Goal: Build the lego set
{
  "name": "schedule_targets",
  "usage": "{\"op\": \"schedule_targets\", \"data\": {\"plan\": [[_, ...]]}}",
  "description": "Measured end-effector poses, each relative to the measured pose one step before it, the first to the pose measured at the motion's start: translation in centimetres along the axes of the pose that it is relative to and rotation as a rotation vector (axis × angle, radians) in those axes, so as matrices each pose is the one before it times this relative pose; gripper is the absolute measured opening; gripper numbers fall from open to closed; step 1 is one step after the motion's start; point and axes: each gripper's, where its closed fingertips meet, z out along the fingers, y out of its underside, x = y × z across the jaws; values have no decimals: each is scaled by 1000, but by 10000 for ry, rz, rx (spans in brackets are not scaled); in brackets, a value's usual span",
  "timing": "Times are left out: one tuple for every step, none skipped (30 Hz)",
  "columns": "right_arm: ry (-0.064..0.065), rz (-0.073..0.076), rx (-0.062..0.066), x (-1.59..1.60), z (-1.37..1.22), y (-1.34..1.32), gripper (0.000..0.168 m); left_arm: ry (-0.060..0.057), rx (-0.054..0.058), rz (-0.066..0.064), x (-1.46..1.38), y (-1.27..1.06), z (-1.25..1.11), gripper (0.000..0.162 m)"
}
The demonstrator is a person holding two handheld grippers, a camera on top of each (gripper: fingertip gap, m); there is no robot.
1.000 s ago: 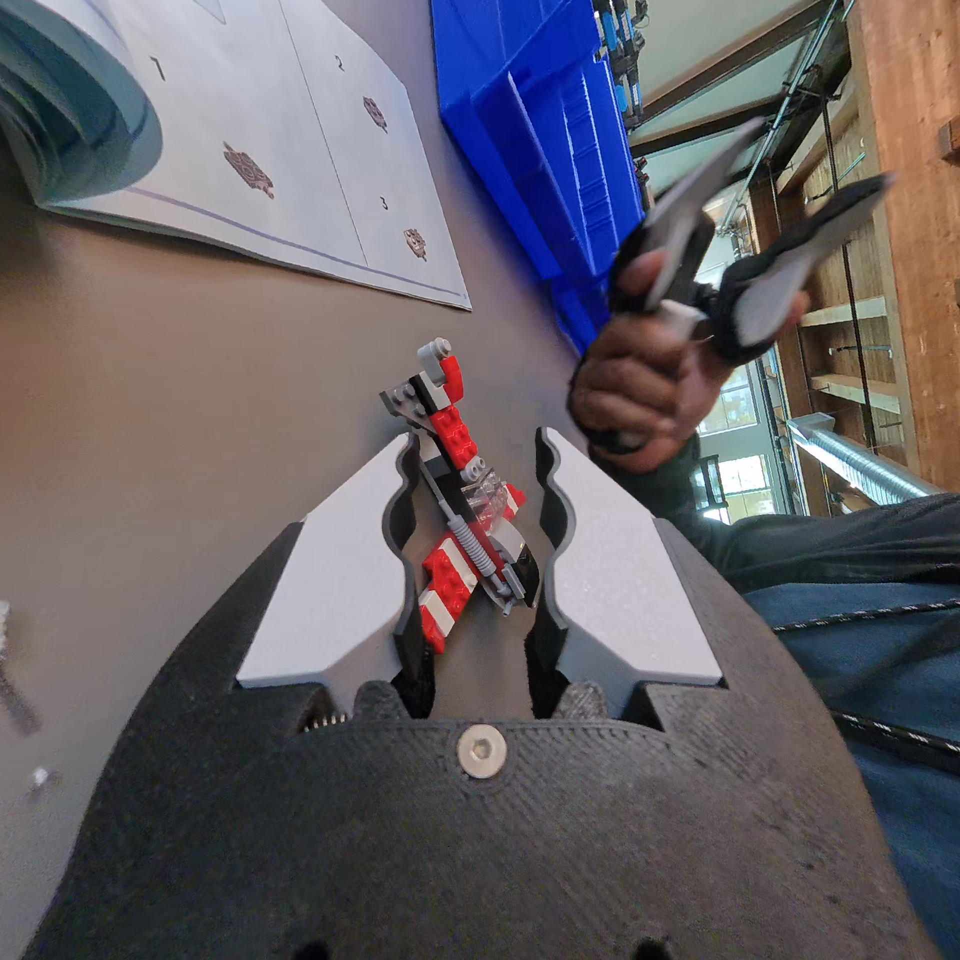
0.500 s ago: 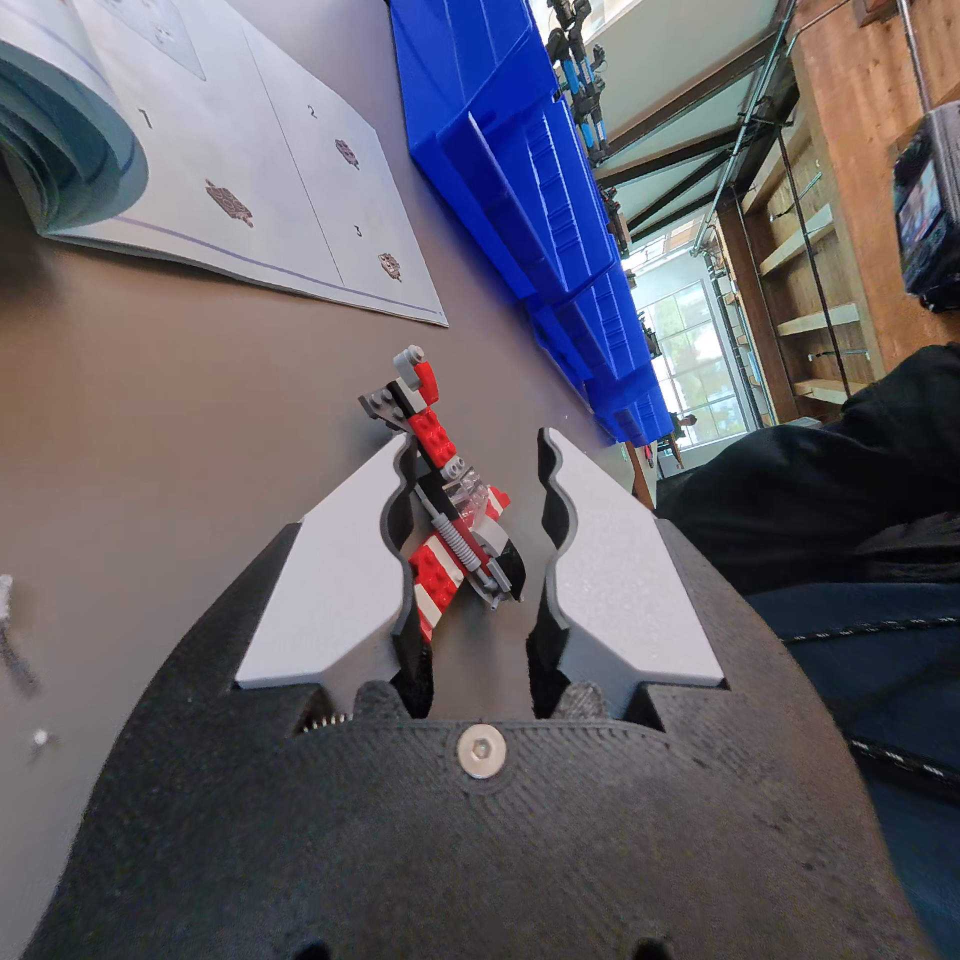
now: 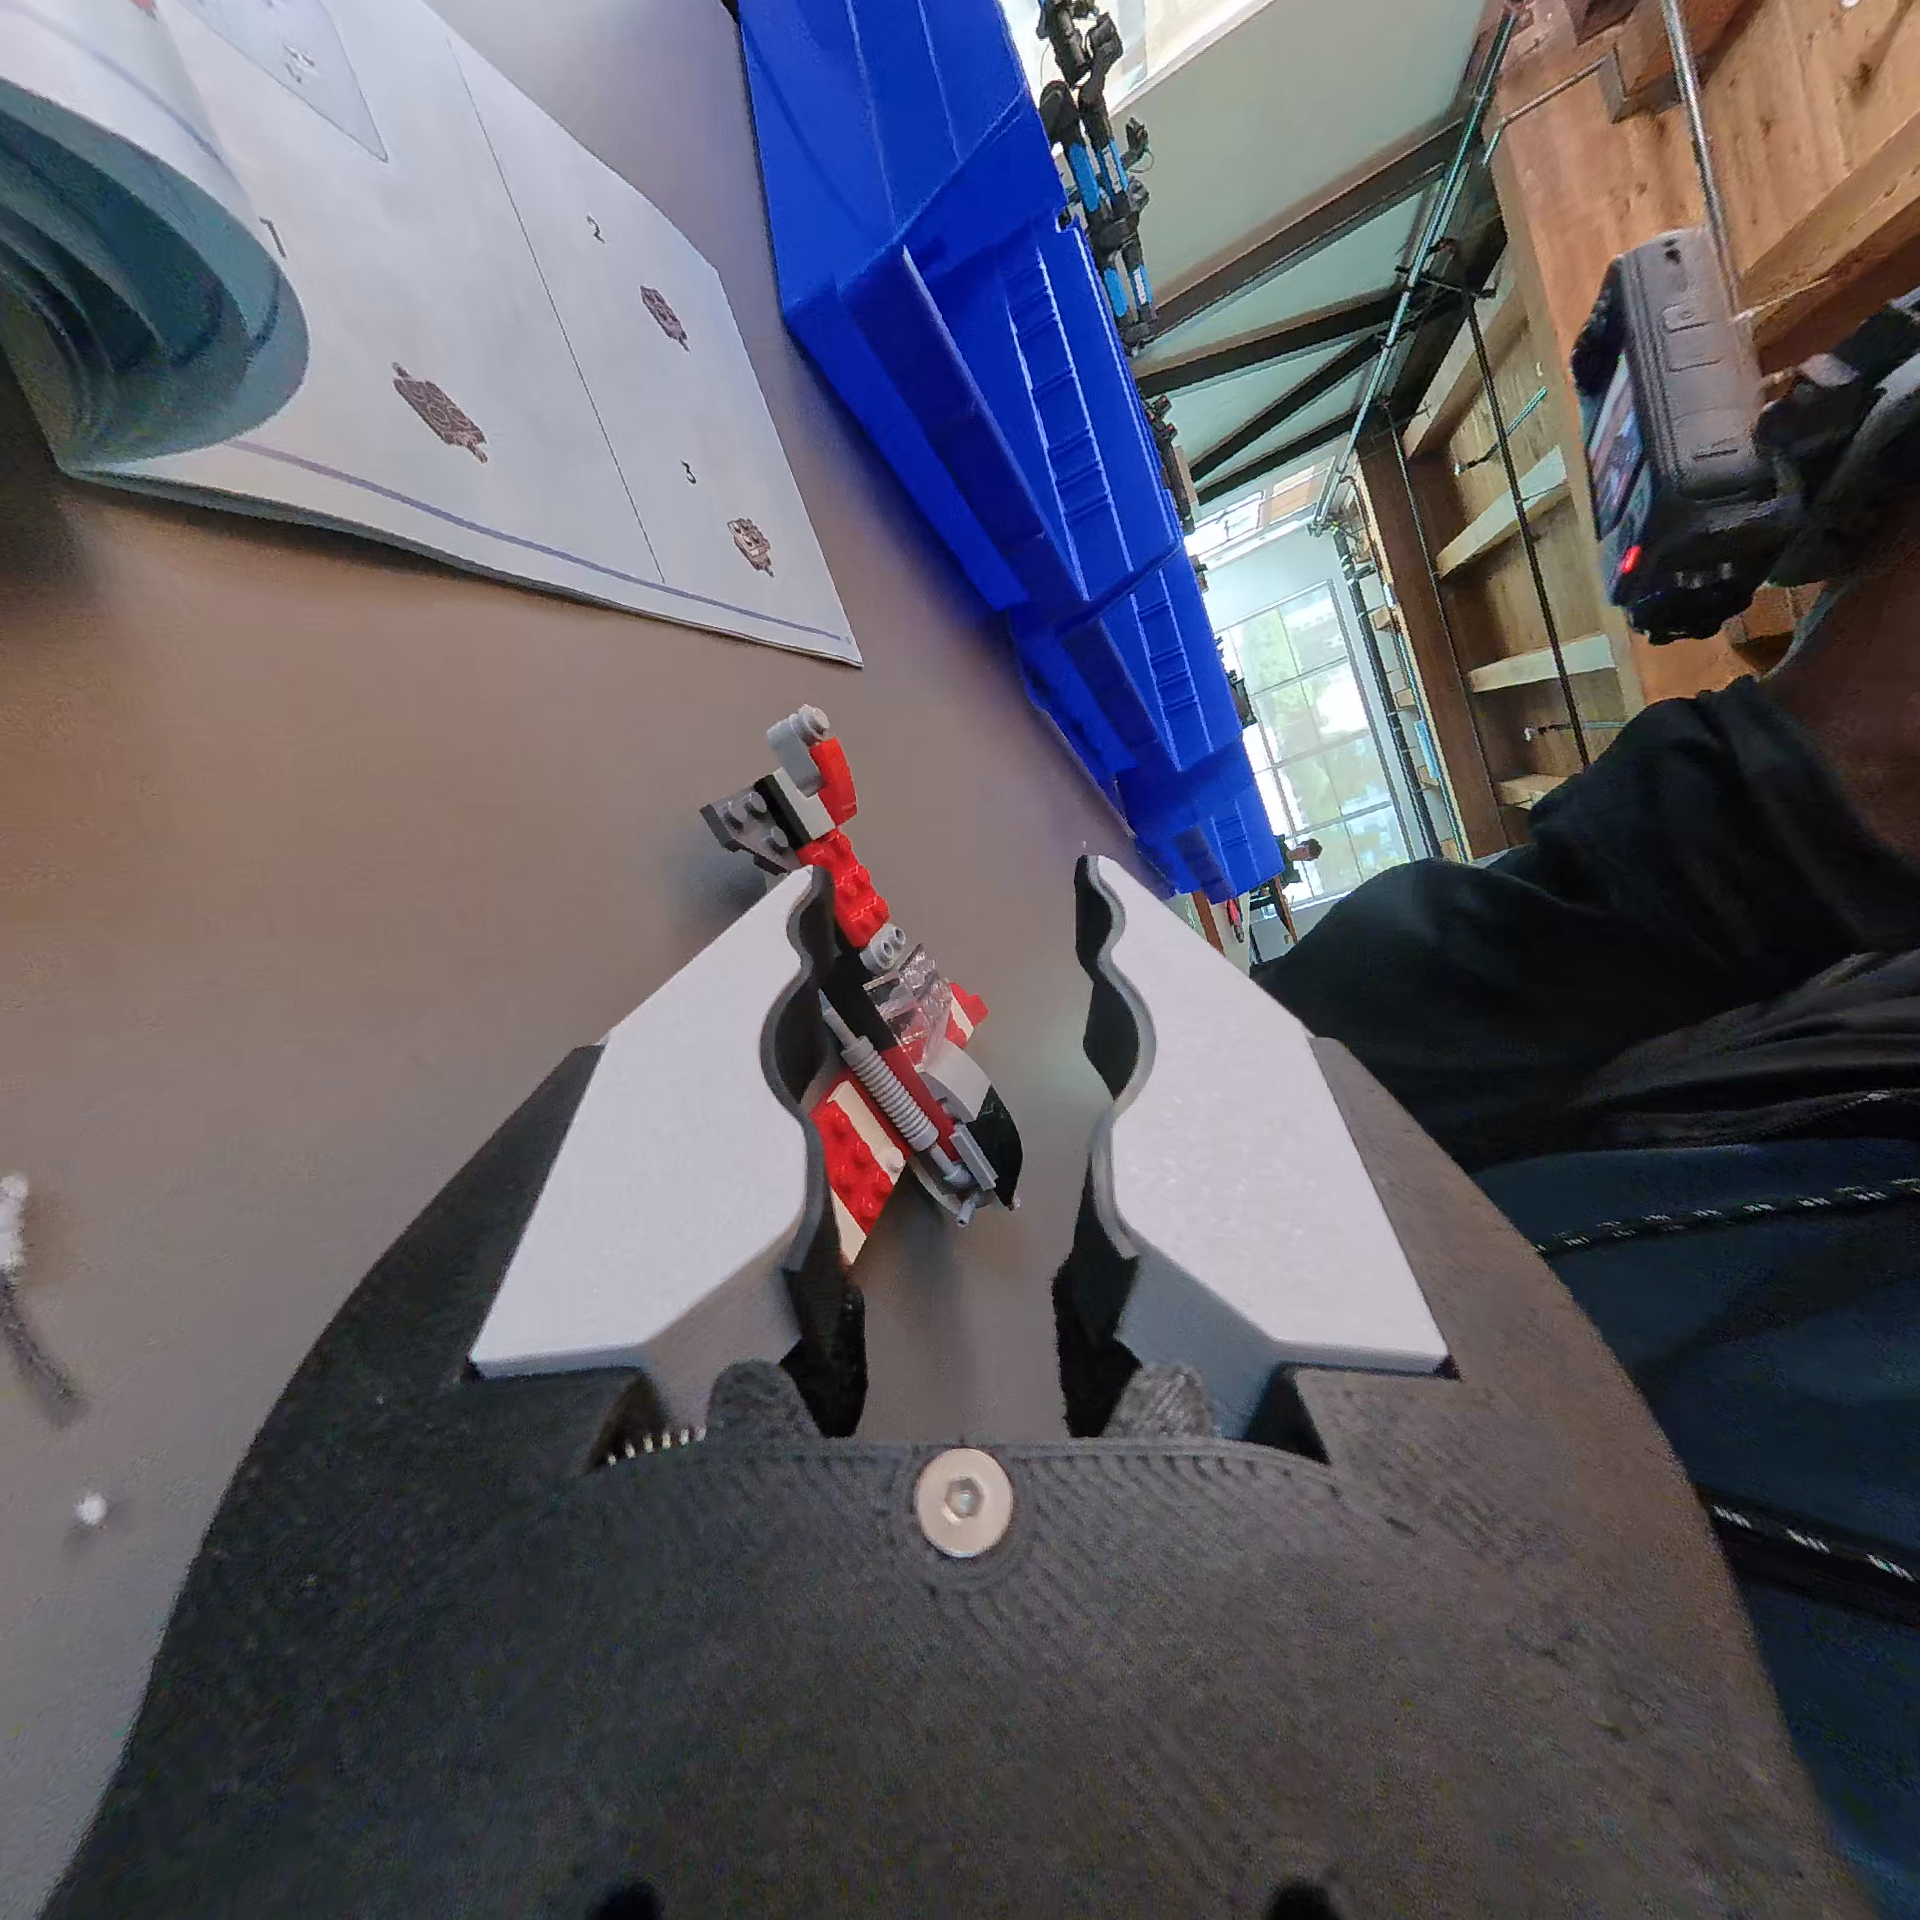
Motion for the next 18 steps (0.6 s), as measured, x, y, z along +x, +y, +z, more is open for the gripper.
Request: {"op": "schedule_targets", "data": {"plan": [[46,42,91,147,-143,-151,52,11,-7,-23,-12,-14,15,47],[-61,92,53,-81,-42,-91,52,4,-4,-17,-10,-6,1,47],[-154,81,42,-258,68,-75,52,5,0,-7,-3,-7,6,47],[-66,-53,-64,-229,112,46,52,6,0,-5,3,0,11,47],[-63,-60,-31,-123,18,-87,51,4,0,-6,5,-7,-4,47],[-48,49,26,-32,-51,-152,51,1,0,-7,-8,-7,6,47],[60,54,27,127,-58,-114,51,2,0,-4,6,1,0,47],[150,-66,2,249,-38,-19,52,3,-5,-1,5,2,6,47],[161,-133,-5,162,-45,21,52,-2,-8,-1,-3,3,12,47],[42,0,38,17,-18,14,52,-6,-8,0,-5,10,16,47],[-71,106,88,-161,108,-37,51,-8,-5,5,-10,11,9,47],[-110,94,41,-219,162,74,51,-8,1,9,-4,7,-6,47],[-90,5,-38,-251,228,185,51,-7,5,9,6,-4,-4,47],[-38,-61,-63,-192,181,158,51,-4,5,6,4,1,-3,47],[-51,-12,-29,-175,113,29,50,-2,3,5,3,-9,1,47],[-36,39,6,-84,-57,-78,50,-5,7,6,3,-1,-2,47],[12,13,30,-6,-113,-172,50,-6,11,3,-6,-19,-16,47],[82,-117,5,-25,-115,-202,50,-2,16,-3,-4,-16,-20,47]]}}
